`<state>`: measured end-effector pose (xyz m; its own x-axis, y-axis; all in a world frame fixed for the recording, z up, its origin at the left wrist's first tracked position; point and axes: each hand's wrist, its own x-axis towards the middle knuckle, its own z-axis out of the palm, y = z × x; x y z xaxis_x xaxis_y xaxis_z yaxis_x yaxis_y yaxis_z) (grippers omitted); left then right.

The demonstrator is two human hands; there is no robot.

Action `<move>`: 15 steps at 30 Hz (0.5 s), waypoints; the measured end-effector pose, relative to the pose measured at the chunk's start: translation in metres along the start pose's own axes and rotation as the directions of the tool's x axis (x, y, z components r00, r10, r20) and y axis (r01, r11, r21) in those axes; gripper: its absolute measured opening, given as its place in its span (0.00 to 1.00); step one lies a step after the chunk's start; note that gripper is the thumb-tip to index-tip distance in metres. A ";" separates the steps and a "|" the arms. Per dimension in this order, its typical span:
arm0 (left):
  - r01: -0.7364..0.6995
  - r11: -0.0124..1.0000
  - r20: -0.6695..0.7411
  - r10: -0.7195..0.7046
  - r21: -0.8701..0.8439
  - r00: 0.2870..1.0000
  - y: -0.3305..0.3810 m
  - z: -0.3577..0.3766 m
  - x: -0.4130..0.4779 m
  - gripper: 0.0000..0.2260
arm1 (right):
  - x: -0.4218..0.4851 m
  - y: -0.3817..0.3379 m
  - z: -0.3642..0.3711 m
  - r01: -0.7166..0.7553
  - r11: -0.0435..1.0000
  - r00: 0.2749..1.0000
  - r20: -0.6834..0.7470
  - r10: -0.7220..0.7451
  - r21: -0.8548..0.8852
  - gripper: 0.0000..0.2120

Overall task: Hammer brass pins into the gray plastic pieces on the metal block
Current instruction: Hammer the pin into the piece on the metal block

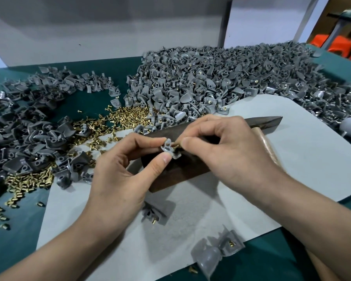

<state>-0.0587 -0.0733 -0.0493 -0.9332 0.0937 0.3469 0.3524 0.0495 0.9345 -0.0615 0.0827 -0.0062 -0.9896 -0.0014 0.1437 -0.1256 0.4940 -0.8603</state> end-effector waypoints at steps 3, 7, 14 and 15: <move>0.048 0.998 -0.012 -0.048 -0.038 0.999 -0.001 -0.001 0.001 0.08 | 0.007 0.005 -0.008 -0.015 0.989 0.997 -0.079 0.027 0.149 0.10; 0.084 0.993 0.001 -0.084 -0.077 0.996 -0.001 -0.002 0.001 0.11 | 0.016 0.010 -0.016 -0.043 0.991 0.973 -0.218 0.071 0.128 0.10; 0.048 0.999 0.025 -0.047 -0.024 0.999 0.001 0.001 0.000 0.08 | 0.024 0.014 -0.050 -0.111 0.715 0.993 -0.056 0.100 -0.690 0.18; 0.058 0.998 0.031 -0.057 -0.021 0.998 0.002 0.000 -0.001 0.07 | 0.022 0.009 -0.055 -0.162 0.674 0.977 -0.019 0.214 -0.721 0.22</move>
<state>-0.0571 -0.0730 -0.0482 -0.9493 0.1211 0.2902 0.2962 0.0340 0.9545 -0.0806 0.1352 0.0159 -0.9921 0.1207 -0.0347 0.1256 0.9600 -0.2504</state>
